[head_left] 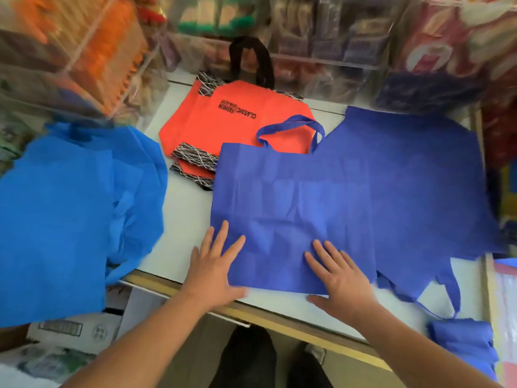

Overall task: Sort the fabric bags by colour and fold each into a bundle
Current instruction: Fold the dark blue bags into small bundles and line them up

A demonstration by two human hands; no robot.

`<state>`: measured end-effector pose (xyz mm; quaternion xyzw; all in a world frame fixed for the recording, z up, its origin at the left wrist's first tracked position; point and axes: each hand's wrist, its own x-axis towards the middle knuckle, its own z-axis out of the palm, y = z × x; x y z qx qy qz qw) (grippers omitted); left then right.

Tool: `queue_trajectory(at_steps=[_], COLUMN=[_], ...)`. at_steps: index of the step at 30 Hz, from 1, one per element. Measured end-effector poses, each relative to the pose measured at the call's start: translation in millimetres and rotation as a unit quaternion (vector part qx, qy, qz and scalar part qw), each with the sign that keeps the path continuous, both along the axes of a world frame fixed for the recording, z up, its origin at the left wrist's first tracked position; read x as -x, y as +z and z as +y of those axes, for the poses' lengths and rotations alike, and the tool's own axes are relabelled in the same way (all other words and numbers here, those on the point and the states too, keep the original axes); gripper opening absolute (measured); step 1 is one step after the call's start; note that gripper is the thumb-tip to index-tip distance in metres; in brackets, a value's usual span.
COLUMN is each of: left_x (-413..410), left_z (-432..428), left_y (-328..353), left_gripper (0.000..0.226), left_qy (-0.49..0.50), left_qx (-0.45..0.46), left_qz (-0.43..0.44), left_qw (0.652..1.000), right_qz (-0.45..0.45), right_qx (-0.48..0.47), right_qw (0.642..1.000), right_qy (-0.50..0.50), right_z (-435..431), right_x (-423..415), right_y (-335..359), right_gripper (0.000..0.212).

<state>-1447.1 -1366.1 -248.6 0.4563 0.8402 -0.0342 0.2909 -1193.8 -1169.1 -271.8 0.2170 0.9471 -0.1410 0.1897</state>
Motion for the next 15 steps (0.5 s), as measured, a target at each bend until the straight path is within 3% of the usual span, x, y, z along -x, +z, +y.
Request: queue_trajectory(at_steps=[3, 7, 11, 15], left_x=[12, 30, 42, 37], left_z=[-6, -4, 0, 15], left_y=[-9, -10, 4, 35], left_gripper=[0.103, 0.070, 0.041, 0.029], left_qy=[-0.105, -0.196, -0.128, -0.042], left_qx=[-0.066, -0.143, -0.245, -0.215], left_qz=[0.028, 0.023, -0.057, -0.099], left_qw=[0.992, 0.970, 0.959, 0.971], right_qz=[0.060, 0.127, 0.071, 0.071], right_qx=[0.031, 0.086, 0.160, 0.210], right_qw=[0.998, 0.982, 0.962, 0.938], right_qy=[-0.016, -0.106, -0.209, -0.265], right_z=[1, 16, 47, 61], right_x=[-5, -6, -29, -62], right_y=[1, 31, 60, 83], right_gripper=[0.074, 0.046, 0.036, 0.024])
